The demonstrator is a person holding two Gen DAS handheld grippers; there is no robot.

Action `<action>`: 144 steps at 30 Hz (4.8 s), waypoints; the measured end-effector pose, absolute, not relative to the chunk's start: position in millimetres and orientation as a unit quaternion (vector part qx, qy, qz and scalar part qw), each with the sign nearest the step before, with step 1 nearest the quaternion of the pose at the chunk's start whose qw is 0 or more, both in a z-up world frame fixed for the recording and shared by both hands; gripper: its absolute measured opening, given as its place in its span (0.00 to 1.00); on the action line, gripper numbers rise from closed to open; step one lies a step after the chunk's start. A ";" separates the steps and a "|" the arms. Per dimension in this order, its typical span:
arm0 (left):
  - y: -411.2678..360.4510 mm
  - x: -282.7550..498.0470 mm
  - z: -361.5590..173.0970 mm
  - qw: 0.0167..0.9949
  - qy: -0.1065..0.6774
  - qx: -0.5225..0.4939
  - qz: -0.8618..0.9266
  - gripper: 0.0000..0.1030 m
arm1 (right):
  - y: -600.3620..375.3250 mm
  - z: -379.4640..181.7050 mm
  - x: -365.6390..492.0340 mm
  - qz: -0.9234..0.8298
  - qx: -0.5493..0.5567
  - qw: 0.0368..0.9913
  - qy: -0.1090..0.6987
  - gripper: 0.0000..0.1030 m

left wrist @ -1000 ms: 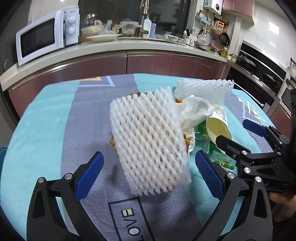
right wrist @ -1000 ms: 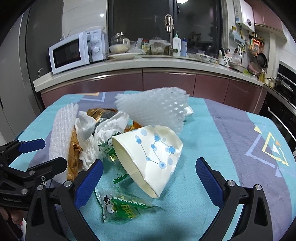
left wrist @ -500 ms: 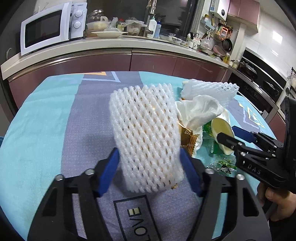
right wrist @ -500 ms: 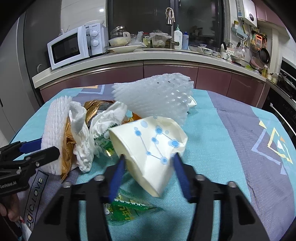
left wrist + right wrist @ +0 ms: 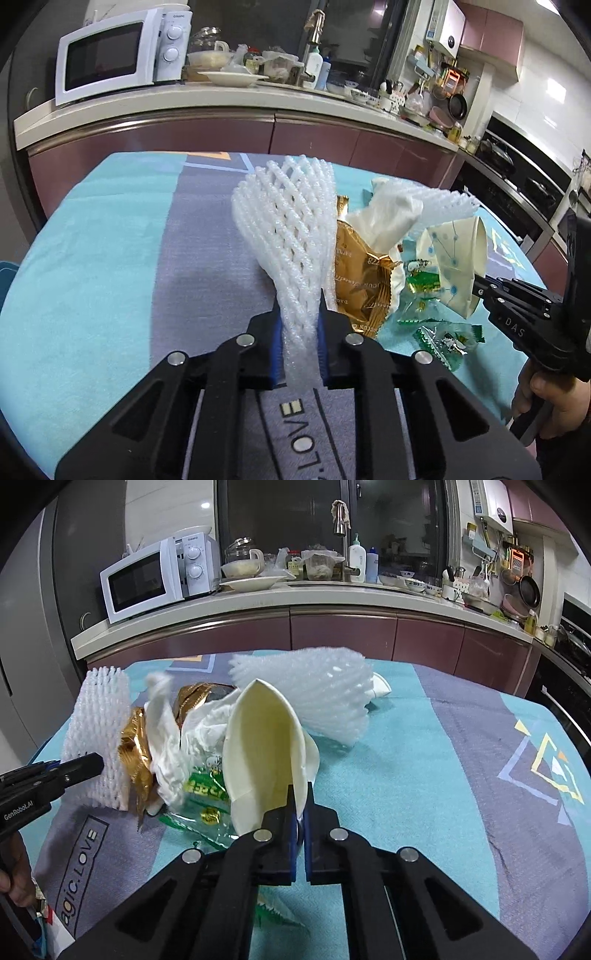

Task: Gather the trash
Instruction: 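Carry the foam net and paper cup with both tools over the blue bin, then open both tools to drop the net and cup into the blue bin, then move both tools back over the trash on the table, then grasp the gold wrapper with the left tool while the right tool grasps a green candy wrapper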

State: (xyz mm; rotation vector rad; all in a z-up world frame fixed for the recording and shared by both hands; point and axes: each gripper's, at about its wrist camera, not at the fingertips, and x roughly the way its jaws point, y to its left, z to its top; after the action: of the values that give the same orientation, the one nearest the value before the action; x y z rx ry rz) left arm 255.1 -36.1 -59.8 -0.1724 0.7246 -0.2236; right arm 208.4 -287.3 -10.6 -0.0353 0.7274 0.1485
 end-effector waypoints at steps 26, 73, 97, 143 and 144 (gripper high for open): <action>71.0 107.1 57.2 0.973 0.191 -0.116 -0.051 0.14 | -263.4 87.5 133.1 0.123 -0.005 0.960 0.250 0.02; 388.1 121.6 -79.2 0.895 0.344 -0.194 0.209 0.94 | 146.3 0.4 277.6 0.431 -0.024 0.788 0.439 0.49; 63.7 62.4 21.4 0.986 0.163 -0.018 -0.029 0.95 | -236.3 35.7 101.8 0.135 0.023 0.970 0.203 0.93; -69.7 286.0 -67.0 0.927 0.368 -0.038 -0.067 0.60 | -264.5 -37.2 159.2 0.102 0.006 0.929 0.355 0.60; -70.2 285.8 -68.2 0.926 0.369 -0.039 -0.070 0.54 | -263.8 -38.0 159.6 0.103 0.005 0.928 0.357 0.58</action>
State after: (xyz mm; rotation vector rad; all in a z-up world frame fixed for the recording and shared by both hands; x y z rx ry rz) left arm 285.8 -70.2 -68.2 -0.0798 0.7567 -0.1433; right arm 159.6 -263.8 -38.0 0.0112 0.7322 0.2103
